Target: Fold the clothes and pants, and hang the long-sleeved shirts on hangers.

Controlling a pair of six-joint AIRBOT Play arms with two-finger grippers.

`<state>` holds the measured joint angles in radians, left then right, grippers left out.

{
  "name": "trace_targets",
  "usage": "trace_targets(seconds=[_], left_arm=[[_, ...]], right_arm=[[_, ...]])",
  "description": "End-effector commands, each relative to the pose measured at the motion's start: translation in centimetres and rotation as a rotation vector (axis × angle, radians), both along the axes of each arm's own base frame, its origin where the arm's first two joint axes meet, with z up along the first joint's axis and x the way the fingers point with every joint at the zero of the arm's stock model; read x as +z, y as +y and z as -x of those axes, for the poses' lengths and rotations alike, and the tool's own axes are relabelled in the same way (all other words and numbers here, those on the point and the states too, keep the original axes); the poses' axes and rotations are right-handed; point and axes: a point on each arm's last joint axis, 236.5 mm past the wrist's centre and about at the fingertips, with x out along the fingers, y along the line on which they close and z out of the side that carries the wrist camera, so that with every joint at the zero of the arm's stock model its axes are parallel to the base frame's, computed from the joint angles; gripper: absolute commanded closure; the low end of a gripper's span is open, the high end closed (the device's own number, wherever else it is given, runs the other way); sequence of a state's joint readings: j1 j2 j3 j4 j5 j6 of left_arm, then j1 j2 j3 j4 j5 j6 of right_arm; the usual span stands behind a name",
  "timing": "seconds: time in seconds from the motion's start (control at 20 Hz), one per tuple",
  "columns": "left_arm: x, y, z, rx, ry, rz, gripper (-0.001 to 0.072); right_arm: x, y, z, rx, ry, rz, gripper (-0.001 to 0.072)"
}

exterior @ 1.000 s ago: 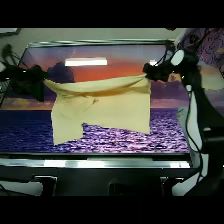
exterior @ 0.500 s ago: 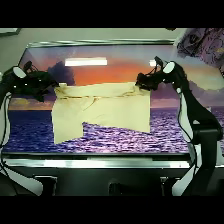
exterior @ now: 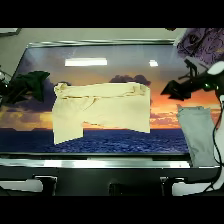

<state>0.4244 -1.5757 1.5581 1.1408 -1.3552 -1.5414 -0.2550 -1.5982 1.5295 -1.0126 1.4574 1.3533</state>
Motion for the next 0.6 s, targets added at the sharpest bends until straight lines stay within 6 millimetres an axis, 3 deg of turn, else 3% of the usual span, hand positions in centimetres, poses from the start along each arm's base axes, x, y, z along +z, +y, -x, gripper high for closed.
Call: trace_targets(seconds=[0.0,0.1,0.2,0.35,0.55], left_arm=[[-2.9,-0.4,4.9,0.036,0.070,0.036,0.0024],[-4.4,-1.2,6.0,0.037,0.103,0.052,0.0025],[-5.1,-1.7,6.2,0.030,0.118,0.056,0.0025],[-5.1,-1.6,5.7,0.033,0.102,0.047,0.0025],[-5.1,-1.4,5.4,0.040,0.089,0.039,0.0025]], right_arm=[[-5.1,0.2,7.3,-0.032,0.128,-0.070,0.0165],[-7.8,2.3,10.1,-0.043,0.183,-0.144,0.0165],[-9.7,3.9,11.6,-0.058,0.205,-0.208,0.0165],[-11.6,4.7,12.5,-0.090,0.197,-0.232,0.0165],[-12.3,5.6,12.2,-0.125,0.163,-0.274,0.0165]])
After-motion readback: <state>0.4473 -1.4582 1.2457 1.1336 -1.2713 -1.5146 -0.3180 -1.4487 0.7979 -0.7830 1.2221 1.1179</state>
